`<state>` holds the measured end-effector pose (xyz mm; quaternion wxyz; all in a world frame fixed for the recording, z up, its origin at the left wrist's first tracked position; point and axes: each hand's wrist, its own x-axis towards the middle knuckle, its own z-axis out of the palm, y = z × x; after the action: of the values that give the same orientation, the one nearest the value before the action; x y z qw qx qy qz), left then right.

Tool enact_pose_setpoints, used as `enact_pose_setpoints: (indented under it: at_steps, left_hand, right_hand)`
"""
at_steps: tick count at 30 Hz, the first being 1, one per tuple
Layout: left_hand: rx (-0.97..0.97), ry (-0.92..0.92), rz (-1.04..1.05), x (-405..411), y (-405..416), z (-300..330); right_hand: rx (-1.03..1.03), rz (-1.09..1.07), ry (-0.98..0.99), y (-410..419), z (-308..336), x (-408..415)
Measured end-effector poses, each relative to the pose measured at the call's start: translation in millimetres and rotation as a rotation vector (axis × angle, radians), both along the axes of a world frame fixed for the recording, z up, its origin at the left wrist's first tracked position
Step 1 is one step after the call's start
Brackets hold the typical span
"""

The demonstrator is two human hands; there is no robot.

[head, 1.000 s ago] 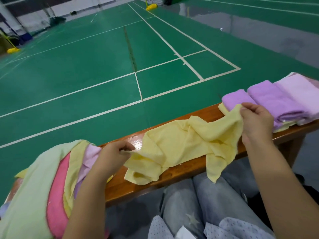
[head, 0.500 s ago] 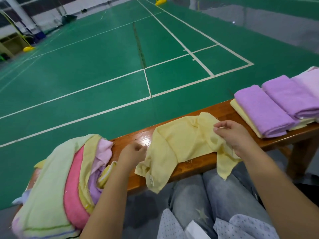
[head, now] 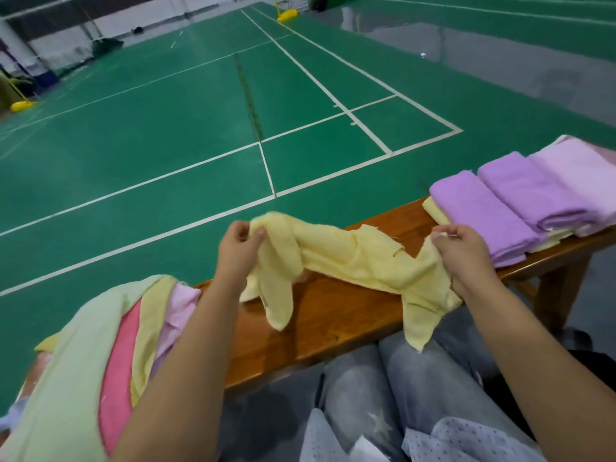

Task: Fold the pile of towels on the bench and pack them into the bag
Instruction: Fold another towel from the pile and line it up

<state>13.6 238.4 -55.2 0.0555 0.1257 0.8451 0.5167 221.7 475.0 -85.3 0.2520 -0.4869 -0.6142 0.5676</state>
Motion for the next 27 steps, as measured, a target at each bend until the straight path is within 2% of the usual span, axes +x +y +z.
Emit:
enact_pose_setpoints:
  at_steps: [3, 5, 7, 10, 11, 13, 16, 18, 20, 23, 27]
  left_hand:
    - [0.121, 0.138, -0.116, 5.1, -12.5, 25.8]
    - [0.030, 0.125, -0.144, 9.0, -26.5, 23.0]
    - [-0.249, 0.112, -0.208, 10.6, -41.2, 8.5]
    - [-0.956, -0.047, -0.533, 16.7, -55.9, -14.3]
    - [-1.104, -0.142, -0.603, 19.9, -58.6, -20.9]
    - [-1.215, -0.203, -0.556, 25.7, -57.3, -26.3]
    - [-1.122, 0.059, -0.351, 26.1, -46.3, -30.8]
    - [-0.929, 0.191, -0.275, 27.9, -34.3, -38.9]
    - [-0.809, 0.121, -0.300, 34.4, -17.9, -48.5]
    - [-0.860, -0.045, -0.344, 46.7, 1.8, -62.0]
    - [-0.758, -0.022, -0.265, 45.8, -0.1, -64.3]
  right_hand:
    - [-0.030, -0.141, 0.115, 4.0, 9.8, -1.0]
    - [-0.023, -0.166, 0.136, 5.5, 11.7, 0.8]
    - [-0.002, -0.116, 0.087, 5.9, 7.8, 4.2]
    - [-0.017, 0.064, -0.064, 2.0, -5.8, 9.4]
    - [-0.020, 0.115, -0.107, -0.3, -10.5, 10.7]
    - [-0.017, 0.170, -0.160, -4.9, -18.4, 12.2]
    - [0.049, 0.216, -0.202, -11.5, -25.3, 10.6]
    - [0.196, 0.275, -0.249, -16.1, -27.2, 2.3]
    - [0.330, 0.301, -0.272, -21.5, -26.2, -14.1]
    - [0.359, 0.388, -0.302, -26.1, -26.7, -43.0]
    - [0.369, 0.612, -0.482, -25.8, -45.9, -58.7]
